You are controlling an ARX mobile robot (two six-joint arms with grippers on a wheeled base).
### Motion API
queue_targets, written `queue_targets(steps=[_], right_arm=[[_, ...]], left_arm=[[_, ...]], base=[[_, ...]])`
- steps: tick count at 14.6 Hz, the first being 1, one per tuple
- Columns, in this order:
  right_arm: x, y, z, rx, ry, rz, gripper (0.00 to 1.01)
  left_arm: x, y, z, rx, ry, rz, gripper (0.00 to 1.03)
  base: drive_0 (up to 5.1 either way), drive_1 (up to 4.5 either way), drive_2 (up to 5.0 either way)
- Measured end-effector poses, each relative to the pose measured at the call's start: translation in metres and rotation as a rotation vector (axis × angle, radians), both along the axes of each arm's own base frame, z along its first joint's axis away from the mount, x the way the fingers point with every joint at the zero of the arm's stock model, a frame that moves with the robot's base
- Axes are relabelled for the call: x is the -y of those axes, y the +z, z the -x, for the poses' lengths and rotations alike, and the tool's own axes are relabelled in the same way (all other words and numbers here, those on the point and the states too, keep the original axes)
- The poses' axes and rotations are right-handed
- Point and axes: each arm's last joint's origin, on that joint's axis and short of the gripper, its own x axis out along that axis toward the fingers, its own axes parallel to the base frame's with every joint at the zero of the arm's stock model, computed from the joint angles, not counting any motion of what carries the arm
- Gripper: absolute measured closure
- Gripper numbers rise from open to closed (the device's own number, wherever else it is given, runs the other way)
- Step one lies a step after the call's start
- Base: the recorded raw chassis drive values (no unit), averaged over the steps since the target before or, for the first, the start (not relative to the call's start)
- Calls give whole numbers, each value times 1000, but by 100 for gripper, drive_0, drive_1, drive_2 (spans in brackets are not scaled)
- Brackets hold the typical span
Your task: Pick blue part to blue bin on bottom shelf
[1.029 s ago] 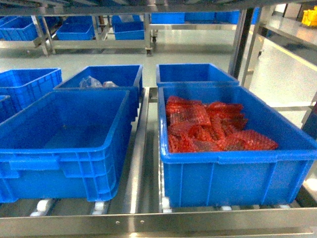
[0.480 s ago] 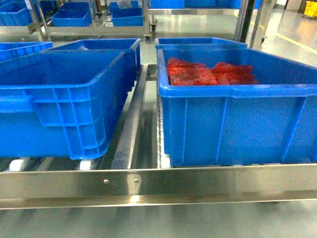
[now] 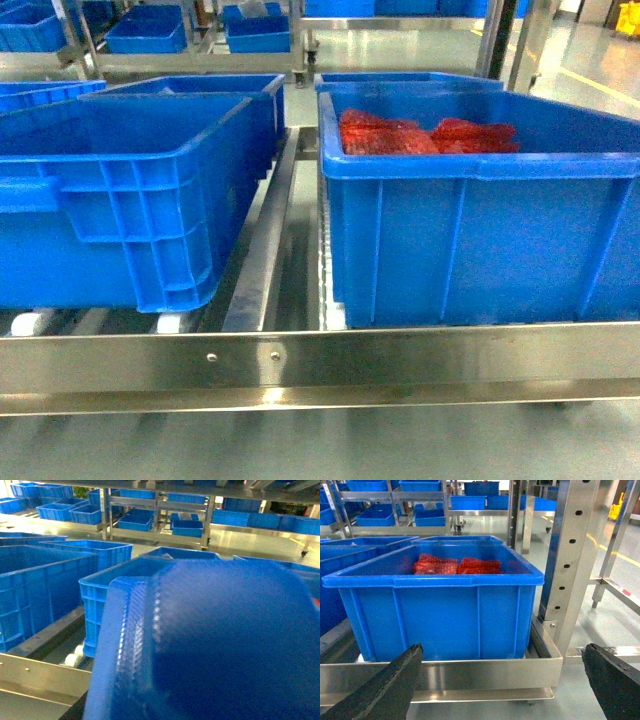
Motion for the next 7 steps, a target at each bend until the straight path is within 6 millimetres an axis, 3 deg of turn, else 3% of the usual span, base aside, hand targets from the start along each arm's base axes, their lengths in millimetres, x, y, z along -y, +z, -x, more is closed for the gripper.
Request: queue_targets(steps=[7], right_arm=[[0, 0, 0, -4, 0, 0, 3]], left_arm=[[0, 0, 0, -3, 0, -2, 60]], base=[[0, 0, 0]])
